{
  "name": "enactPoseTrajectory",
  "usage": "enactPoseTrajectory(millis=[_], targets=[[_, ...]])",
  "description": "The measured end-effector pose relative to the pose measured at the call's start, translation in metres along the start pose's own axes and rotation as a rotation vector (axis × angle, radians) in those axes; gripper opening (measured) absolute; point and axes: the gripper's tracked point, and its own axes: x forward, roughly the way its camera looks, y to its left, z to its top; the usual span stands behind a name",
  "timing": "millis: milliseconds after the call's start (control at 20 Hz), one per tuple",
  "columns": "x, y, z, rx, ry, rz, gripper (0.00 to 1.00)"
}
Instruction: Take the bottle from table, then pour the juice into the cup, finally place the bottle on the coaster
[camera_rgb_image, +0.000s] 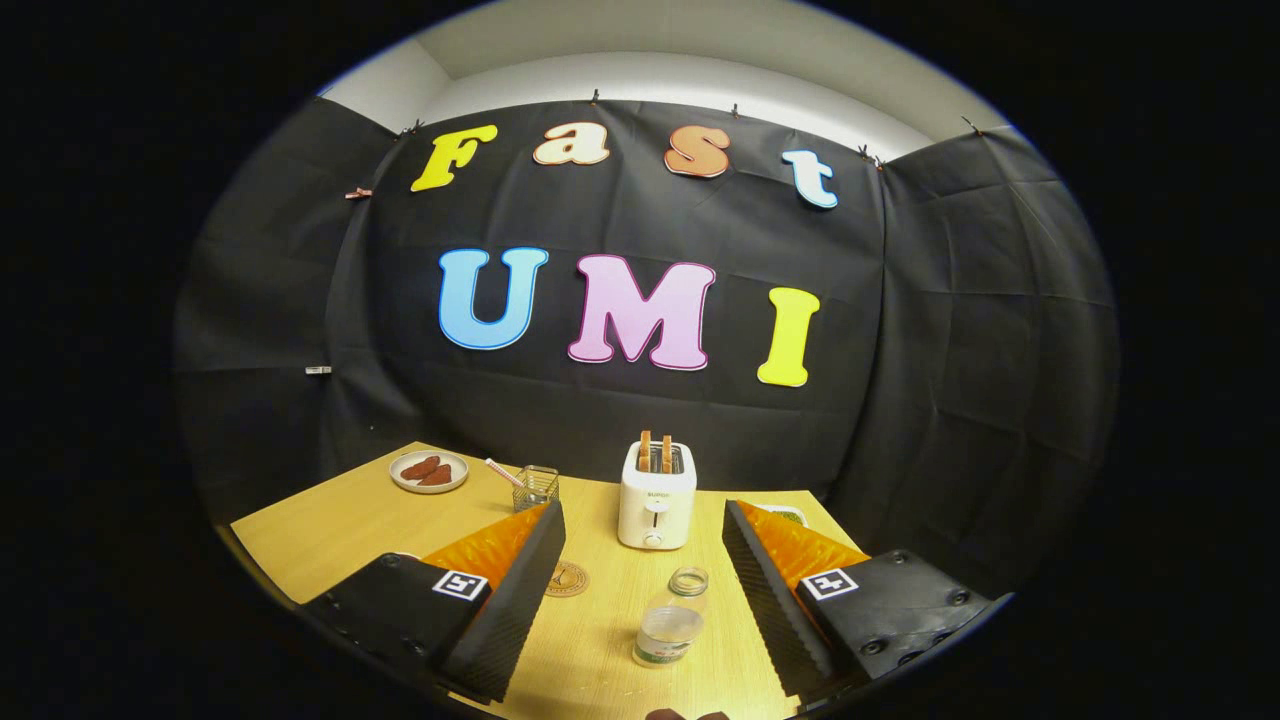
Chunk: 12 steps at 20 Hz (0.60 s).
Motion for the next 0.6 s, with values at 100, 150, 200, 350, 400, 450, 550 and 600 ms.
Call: enactPoseTrajectory(millis=[100, 150, 200, 350, 400, 450, 550, 600], targets=[[0.01, -0.007, -0.006, 0.003, 0.01, 0.01, 0.97], [0.013, -0.011, -0.012, 0.005, 0.016, 0.015, 0.97], [0.016, -0.014, -0.018, 0.01, 0.022, 0.022, 0.98], [0.024, -0.021, -0.041, 0.033, 0.047, 0.046, 0.97], [0.027, -0.023, -0.046, 0.041, 0.051, 0.049, 0.97], [0.028, -0.027, -0.053, 0.044, 0.064, 0.048, 0.97], [0.032, -0.031, -0.063, 0.043, 0.075, 0.042, 0.98], [0.035, -0.032, -0.067, 0.042, 0.078, 0.039, 0.97]])
